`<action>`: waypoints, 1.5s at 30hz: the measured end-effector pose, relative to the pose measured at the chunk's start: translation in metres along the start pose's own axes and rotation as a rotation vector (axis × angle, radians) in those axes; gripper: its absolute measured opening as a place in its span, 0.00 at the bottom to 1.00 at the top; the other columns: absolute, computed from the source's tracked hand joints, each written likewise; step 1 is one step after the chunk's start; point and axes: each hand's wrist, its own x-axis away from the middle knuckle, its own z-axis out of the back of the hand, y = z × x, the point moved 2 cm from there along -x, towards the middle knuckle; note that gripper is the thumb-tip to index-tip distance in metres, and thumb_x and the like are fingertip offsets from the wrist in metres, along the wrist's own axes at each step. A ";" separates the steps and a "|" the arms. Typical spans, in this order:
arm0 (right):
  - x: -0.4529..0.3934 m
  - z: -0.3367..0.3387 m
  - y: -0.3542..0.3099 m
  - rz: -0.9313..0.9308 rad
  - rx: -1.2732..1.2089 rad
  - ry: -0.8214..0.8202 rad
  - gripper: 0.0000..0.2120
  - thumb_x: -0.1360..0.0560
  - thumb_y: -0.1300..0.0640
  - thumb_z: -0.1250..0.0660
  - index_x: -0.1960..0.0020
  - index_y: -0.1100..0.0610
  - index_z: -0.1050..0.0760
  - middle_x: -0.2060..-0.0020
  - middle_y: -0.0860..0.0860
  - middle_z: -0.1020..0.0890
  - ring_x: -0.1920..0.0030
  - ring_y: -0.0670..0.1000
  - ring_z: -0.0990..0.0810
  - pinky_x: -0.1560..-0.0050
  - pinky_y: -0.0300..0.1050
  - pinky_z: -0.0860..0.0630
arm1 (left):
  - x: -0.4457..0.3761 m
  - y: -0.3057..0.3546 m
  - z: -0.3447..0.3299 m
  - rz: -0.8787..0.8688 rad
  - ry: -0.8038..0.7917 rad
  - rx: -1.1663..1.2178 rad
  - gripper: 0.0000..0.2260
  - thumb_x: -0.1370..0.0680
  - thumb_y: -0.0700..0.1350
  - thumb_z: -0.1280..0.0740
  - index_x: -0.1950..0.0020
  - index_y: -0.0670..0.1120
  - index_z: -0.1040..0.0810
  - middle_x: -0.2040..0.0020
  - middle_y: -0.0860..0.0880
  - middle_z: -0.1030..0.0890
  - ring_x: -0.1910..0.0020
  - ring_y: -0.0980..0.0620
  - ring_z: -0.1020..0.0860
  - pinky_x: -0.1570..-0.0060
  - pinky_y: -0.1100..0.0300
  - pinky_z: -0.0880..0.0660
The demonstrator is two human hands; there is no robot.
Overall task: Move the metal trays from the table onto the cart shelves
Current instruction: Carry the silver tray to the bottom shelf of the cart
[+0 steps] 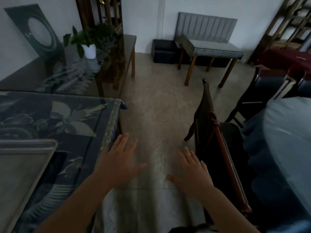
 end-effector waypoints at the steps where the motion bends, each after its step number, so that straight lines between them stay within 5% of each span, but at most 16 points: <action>1: -0.019 0.001 -0.001 0.004 0.002 -0.004 0.49 0.34 0.22 0.50 0.23 0.45 0.62 0.22 0.47 0.61 0.23 0.51 0.62 0.26 0.59 0.55 | -0.014 -0.005 0.004 0.010 0.000 -0.006 0.43 0.28 0.76 0.57 0.19 0.55 0.59 0.19 0.49 0.63 0.20 0.49 0.62 0.24 0.41 0.52; 7: -0.149 0.005 -0.026 0.201 0.049 -0.071 0.48 0.34 0.24 0.48 0.23 0.45 0.61 0.21 0.48 0.58 0.22 0.52 0.60 0.27 0.61 0.51 | -0.084 -0.056 0.003 0.185 0.031 0.006 0.46 0.32 0.78 0.63 0.19 0.56 0.58 0.18 0.50 0.60 0.20 0.49 0.60 0.24 0.40 0.50; 15: -0.298 0.006 -0.138 0.799 0.186 -0.192 0.49 0.33 0.25 0.47 0.22 0.46 0.61 0.21 0.50 0.56 0.22 0.53 0.57 0.27 0.59 0.49 | -0.082 -0.116 -0.007 0.717 0.059 0.122 0.47 0.34 0.80 0.66 0.20 0.58 0.59 0.18 0.51 0.62 0.20 0.50 0.62 0.25 0.39 0.55; 18: -0.312 -0.001 -0.196 1.072 0.223 -0.258 0.51 0.36 0.20 0.55 0.21 0.46 0.59 0.21 0.50 0.56 0.22 0.54 0.58 0.27 0.61 0.48 | -0.048 -0.121 -0.017 0.985 0.057 0.162 0.46 0.33 0.79 0.63 0.20 0.58 0.59 0.18 0.51 0.61 0.20 0.50 0.61 0.24 0.40 0.54; 23: -0.285 -0.022 -0.282 1.506 0.348 -0.278 0.48 0.33 0.22 0.53 0.22 0.45 0.63 0.21 0.50 0.59 0.22 0.54 0.57 0.28 0.64 0.49 | 0.030 -0.098 -0.036 1.409 0.103 0.247 0.46 0.33 0.79 0.62 0.19 0.57 0.56 0.18 0.51 0.57 0.20 0.49 0.58 0.25 0.39 0.50; 28: -0.245 -0.059 -0.338 1.693 0.468 -0.339 0.50 0.37 0.19 0.57 0.24 0.43 0.68 0.22 0.46 0.64 0.23 0.53 0.61 0.28 0.63 0.50 | 0.084 -0.073 -0.058 1.688 0.127 0.340 0.46 0.34 0.78 0.61 0.19 0.58 0.56 0.18 0.51 0.57 0.20 0.49 0.58 0.25 0.40 0.51; 38: -0.238 -0.093 -0.412 1.624 0.592 -0.398 0.48 0.31 0.24 0.47 0.22 0.47 0.62 0.21 0.52 0.56 0.22 0.56 0.54 0.28 0.62 0.44 | 0.119 -0.158 -0.079 1.624 0.119 0.432 0.41 0.27 0.74 0.51 0.19 0.54 0.54 0.17 0.49 0.54 0.20 0.47 0.55 0.25 0.39 0.50; 45: -0.261 -0.126 -0.461 1.565 0.670 -0.480 0.45 0.27 0.30 0.44 0.21 0.53 0.57 0.21 0.56 0.52 0.23 0.58 0.52 0.27 0.58 0.43 | 0.112 -0.238 -0.111 1.513 -0.036 0.577 0.35 0.21 0.67 0.46 0.19 0.52 0.50 0.18 0.46 0.49 0.20 0.43 0.49 0.25 0.38 0.46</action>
